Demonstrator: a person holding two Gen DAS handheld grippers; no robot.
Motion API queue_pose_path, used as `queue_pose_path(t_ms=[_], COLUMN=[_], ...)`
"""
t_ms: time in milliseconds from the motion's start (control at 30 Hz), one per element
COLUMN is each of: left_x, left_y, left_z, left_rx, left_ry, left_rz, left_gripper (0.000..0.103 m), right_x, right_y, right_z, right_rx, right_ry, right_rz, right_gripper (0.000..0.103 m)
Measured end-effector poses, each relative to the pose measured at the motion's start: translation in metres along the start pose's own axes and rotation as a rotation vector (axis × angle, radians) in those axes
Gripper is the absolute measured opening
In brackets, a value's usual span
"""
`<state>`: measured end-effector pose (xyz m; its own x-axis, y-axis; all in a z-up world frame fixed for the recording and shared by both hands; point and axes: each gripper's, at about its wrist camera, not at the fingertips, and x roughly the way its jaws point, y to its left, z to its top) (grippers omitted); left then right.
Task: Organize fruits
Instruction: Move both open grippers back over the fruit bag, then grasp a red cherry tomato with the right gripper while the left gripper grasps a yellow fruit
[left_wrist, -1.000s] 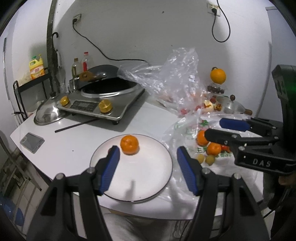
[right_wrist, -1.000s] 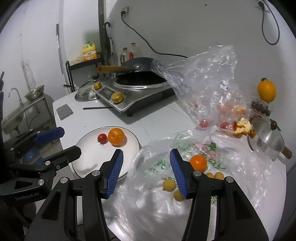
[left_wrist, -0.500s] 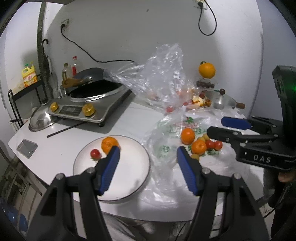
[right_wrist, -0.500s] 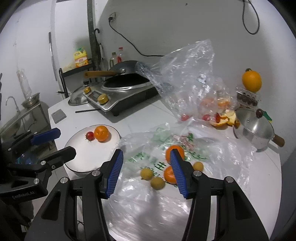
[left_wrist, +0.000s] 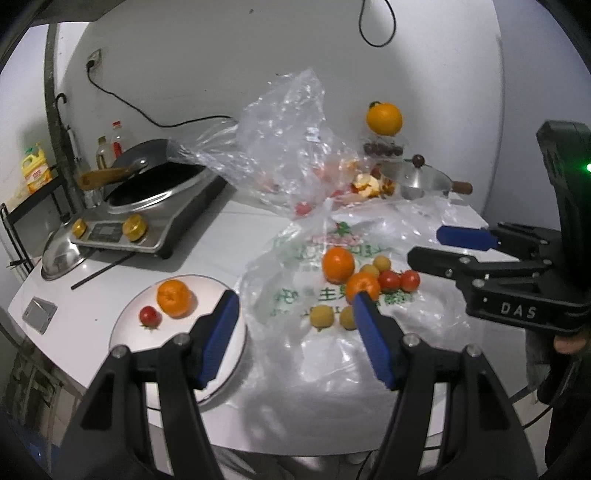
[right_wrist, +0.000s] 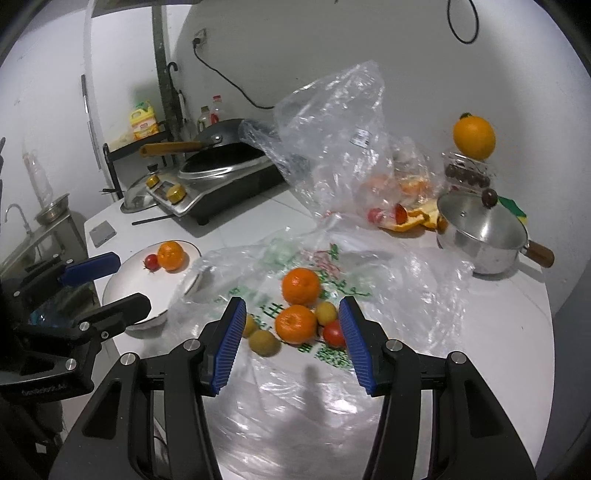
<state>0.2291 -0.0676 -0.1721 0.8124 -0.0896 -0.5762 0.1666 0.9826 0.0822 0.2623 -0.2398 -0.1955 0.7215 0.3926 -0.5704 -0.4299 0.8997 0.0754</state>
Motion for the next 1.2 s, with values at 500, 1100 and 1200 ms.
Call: queue_pose_path(t_ms=[500, 1100, 1200], left_x=[0.029, 0.074, 0.083], left_y=[-0.035, -0.057, -0.058], left_z=[-0.001, -0.009, -0.010], left_rx=[0.051, 0.097, 0.107], left_ry=[0.049, 0.128, 0.142], left_rz=[-0.062, -0.129, -0.136], left_gripper=[0.066, 0.048, 0.042], right_x=[0.010, 0.036, 0.041], right_y=[-0.027, -0.043, -0.045], right_z=[-0.012, -0.024, -0.025], right_rx=[0.005, -0.004, -0.003], right_ry=[0.029, 0.088, 0.095], right_rz=[0.008, 0.037, 0.040], right_gripper=[0.050, 0.040, 0.040])
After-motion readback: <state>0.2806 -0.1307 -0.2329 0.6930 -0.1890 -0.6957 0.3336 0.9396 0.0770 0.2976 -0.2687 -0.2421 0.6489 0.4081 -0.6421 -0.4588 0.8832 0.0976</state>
